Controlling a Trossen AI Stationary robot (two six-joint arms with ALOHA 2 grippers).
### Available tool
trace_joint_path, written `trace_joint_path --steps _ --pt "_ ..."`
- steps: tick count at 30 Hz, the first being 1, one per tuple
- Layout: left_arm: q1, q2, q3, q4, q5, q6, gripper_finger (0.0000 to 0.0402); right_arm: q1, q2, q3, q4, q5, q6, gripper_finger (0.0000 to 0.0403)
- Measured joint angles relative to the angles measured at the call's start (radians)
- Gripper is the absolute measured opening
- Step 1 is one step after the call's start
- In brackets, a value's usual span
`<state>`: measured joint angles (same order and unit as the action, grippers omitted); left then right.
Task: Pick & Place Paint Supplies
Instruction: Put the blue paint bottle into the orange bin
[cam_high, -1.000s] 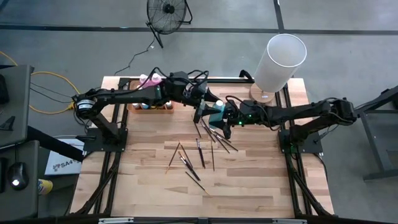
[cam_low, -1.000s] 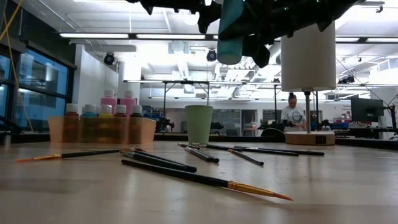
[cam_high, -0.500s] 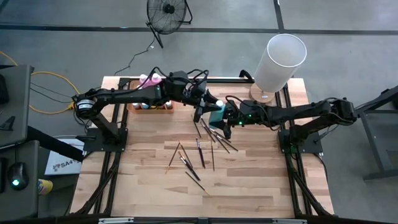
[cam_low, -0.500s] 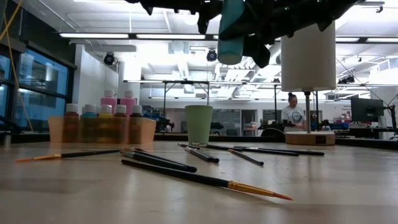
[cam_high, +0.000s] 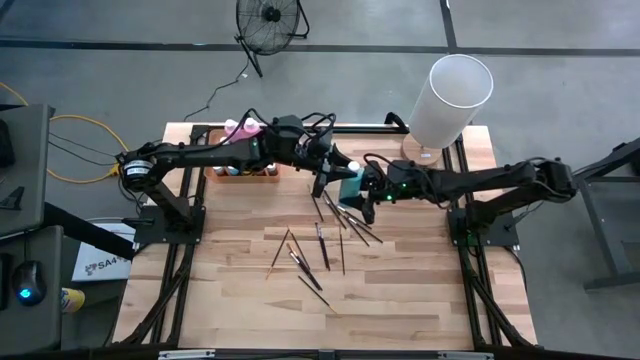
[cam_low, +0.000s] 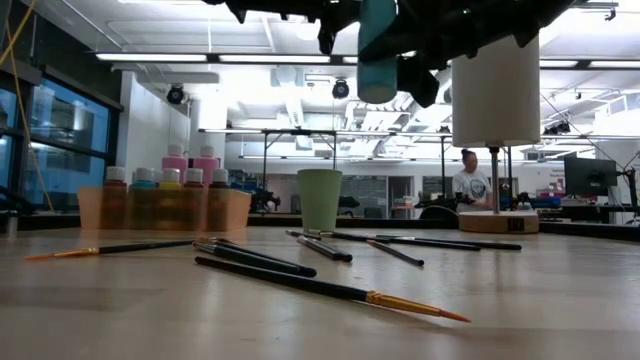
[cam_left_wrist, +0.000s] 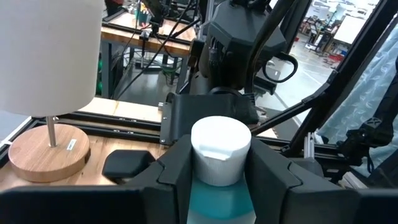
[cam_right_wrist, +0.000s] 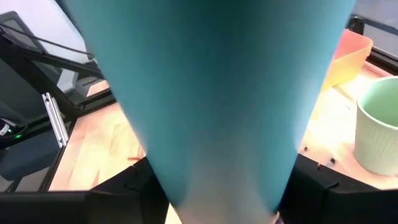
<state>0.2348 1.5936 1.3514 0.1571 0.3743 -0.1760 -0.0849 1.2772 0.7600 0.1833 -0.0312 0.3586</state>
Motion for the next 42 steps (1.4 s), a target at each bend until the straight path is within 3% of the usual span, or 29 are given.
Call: trace_joint_path --steps 10,20,25,28,35,42 --pt "0.0 0.0 0.0 -0.005 -0.081 0.013 0.0114 0.0 -0.151 0.0 -0.228 -0.021 0.048 0.0271" --pt "0.022 -0.112 0.0 -0.223 -0.564 0.144 0.0114 0.0 -0.295 0.0 -0.465 0.026 0.091 0.0267" --pt "0.093 -0.179 0.0 -0.306 -0.725 0.175 0.0114 0.0 -0.306 0.0 -0.472 0.07 0.088 0.0266" --pt "0.156 -0.203 -0.003 -0.361 -0.751 0.174 0.0114 0.0 -0.306 0.0 -0.473 0.091 0.083 0.0266" --pt "0.267 -0.247 -0.17 -0.318 -0.764 0.079 0.0114 0.0 -0.306 -0.001 -0.473 0.135 0.083 0.0266" --pt "0.276 -0.294 -0.37 -0.171 -0.921 0.007 0.0114 0.0 -0.305 -0.002 -0.473 0.162 0.091 0.0266"
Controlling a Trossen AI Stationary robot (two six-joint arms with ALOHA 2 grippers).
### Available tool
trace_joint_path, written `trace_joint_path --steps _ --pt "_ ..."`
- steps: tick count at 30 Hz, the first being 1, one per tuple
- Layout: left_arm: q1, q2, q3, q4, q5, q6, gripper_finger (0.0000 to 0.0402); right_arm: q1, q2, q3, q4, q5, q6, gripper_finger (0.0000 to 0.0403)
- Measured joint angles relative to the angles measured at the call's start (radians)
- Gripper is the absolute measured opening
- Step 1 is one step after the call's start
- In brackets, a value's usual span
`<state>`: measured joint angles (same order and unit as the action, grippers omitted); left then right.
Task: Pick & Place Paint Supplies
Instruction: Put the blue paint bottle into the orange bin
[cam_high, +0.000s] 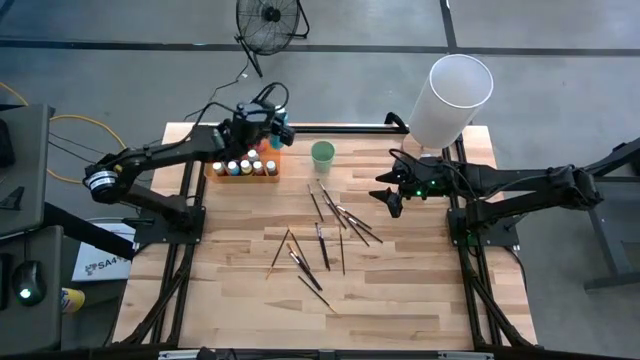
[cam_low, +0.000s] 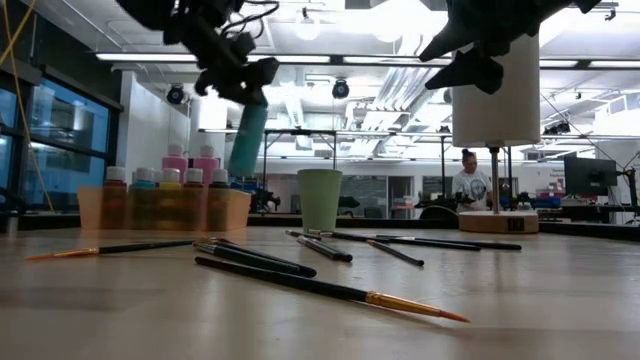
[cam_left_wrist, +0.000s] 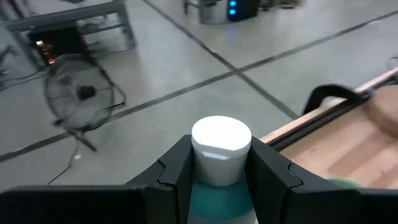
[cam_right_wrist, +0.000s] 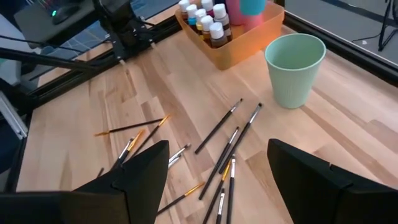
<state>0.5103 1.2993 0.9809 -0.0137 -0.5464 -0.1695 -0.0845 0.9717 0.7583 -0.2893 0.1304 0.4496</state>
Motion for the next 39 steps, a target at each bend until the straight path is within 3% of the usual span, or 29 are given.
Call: trace_joint_path --steps 13,24,39 --pt "0.0 -0.018 -0.2 0.137 -0.118 -0.124 0.0114 0.0 0.0 0.0 0.0 0.054 0.002 0.0266" --pt "0.0 -0.014 -0.301 0.244 -0.128 -0.124 0.0114 0.0 0.0 0.0 0.0 0.054 0.002 0.0266" --pt "0.0 0.015 -0.322 0.263 -0.121 -0.123 0.0114 0.0 0.0 0.0 0.0 0.054 0.002 0.0266"
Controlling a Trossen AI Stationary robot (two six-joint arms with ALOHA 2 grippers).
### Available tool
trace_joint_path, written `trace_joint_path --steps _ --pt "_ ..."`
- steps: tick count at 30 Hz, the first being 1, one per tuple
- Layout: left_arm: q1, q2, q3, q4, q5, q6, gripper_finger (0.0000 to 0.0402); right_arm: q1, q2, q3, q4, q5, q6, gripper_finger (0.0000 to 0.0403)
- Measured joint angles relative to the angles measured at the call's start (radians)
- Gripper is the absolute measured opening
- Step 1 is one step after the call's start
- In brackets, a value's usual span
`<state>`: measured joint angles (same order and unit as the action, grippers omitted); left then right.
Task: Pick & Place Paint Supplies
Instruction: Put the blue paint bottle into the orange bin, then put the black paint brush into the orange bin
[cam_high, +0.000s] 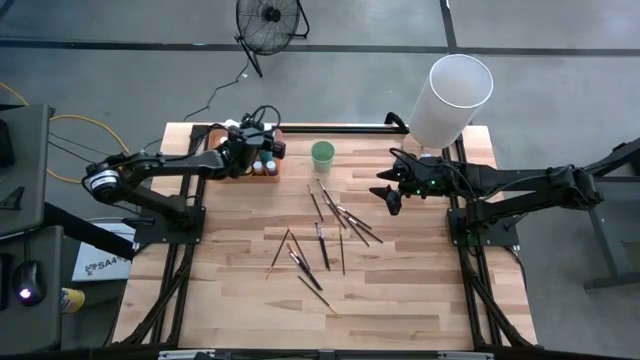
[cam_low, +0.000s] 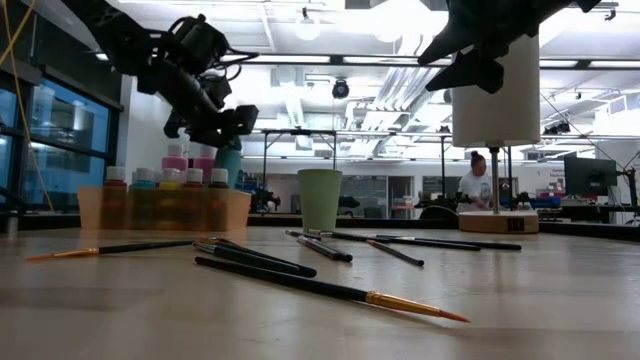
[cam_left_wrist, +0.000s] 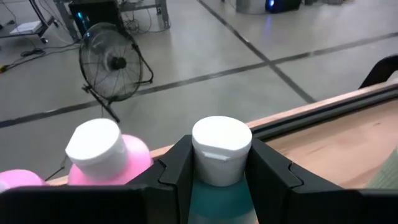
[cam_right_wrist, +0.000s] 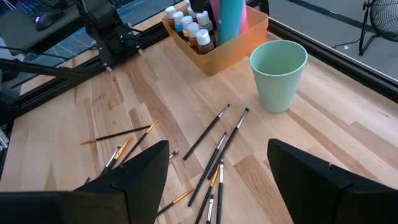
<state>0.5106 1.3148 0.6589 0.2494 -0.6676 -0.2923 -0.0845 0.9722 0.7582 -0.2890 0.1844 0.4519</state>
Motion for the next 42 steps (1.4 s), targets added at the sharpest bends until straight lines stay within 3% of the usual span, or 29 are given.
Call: trace_joint_path --steps 8,17,28,34,42 --pt "0.0 0.0 0.0 -0.015 0.007 -0.001 0.0114 0.0 0.0 0.0 0.0 -0.003 0.0 0.0266" --pt "0.0 -0.002 0.002 -0.019 0.03 -0.001 0.0191 0.0 0.0 0.0 0.0 -0.003 -0.004 0.0266" --pt "0.0 -0.005 0.004 -0.016 0.032 0.003 0.0198 0.0 0.0 0.0 0.0 -0.004 -0.004 0.0266" --pt "0.0 -0.005 0.073 -0.023 0.042 0.078 0.0199 0.0 0.0 0.0 0.0 -0.007 0.022 0.0266" --pt "0.0 -0.024 0.229 -0.129 0.066 0.116 0.0199 0.0 0.0 0.0 -0.027 -0.105 0.009 0.0266"
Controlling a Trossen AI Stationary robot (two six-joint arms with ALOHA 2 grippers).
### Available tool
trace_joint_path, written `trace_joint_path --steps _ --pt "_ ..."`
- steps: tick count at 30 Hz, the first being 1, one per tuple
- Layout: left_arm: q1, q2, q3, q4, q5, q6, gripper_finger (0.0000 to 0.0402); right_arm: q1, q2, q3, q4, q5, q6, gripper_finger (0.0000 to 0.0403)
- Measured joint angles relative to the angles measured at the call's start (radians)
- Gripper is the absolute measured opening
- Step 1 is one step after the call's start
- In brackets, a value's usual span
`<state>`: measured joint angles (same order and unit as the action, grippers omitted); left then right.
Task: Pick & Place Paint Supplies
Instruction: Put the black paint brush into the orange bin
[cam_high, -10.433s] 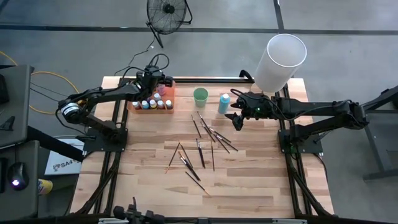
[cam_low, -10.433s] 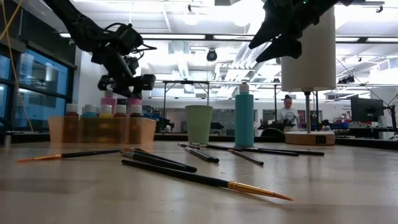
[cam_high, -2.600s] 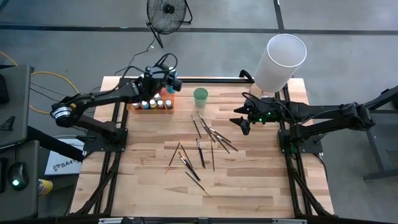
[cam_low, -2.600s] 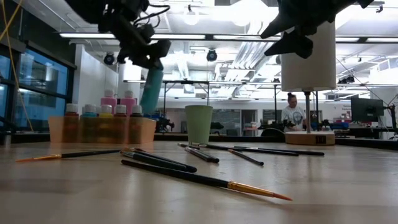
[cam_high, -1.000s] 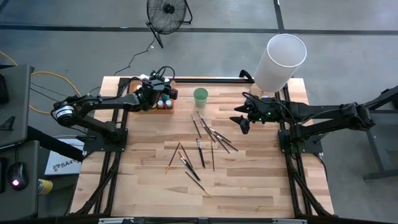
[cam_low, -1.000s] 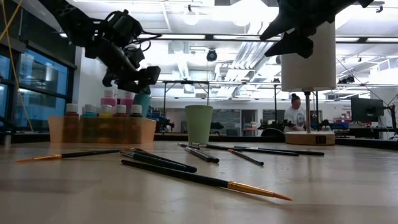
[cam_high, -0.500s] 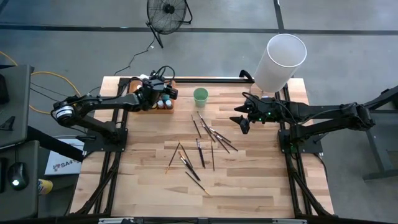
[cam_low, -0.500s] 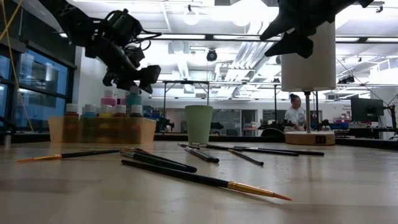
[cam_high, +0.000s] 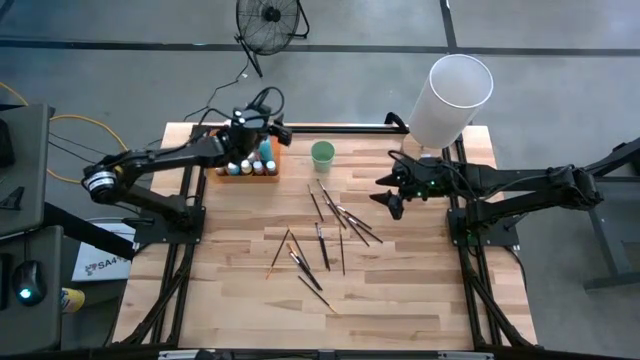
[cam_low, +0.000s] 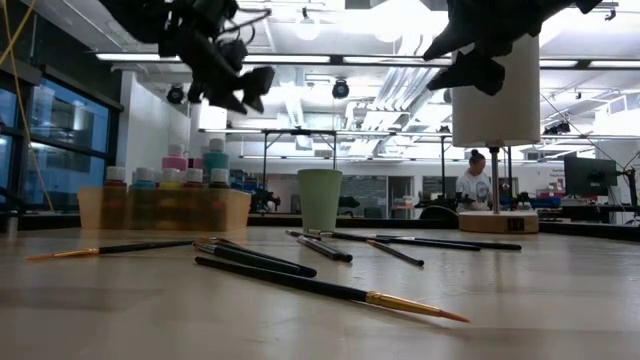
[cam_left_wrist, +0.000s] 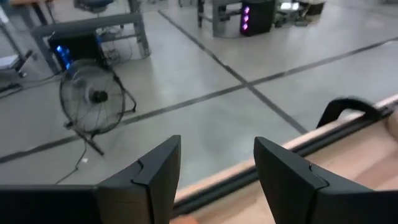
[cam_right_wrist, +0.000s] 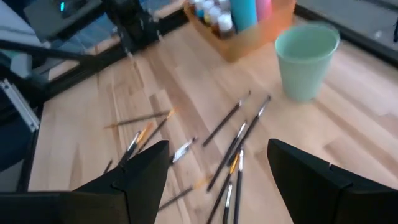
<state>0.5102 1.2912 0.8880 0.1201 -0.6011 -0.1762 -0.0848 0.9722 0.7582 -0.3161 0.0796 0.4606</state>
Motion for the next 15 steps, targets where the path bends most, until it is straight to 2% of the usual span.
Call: trace_joint_path --steps 4,8,15 --pt "0.0 -0.042 0.051 -0.056 0.041 0.051 0.0199 0.013 0.007 0.0 -0.101 -0.029 0.023 0.0266" --pt "0.0 -0.1 0.086 -0.092 0.073 0.084 0.02 0.046 0.049 0.006 -0.116 -0.041 0.031 0.0266" --pt "0.0 -0.204 0.096 -0.113 0.126 0.096 0.02 0.084 0.266 0.179 -0.36 -0.035 0.074 0.0266"
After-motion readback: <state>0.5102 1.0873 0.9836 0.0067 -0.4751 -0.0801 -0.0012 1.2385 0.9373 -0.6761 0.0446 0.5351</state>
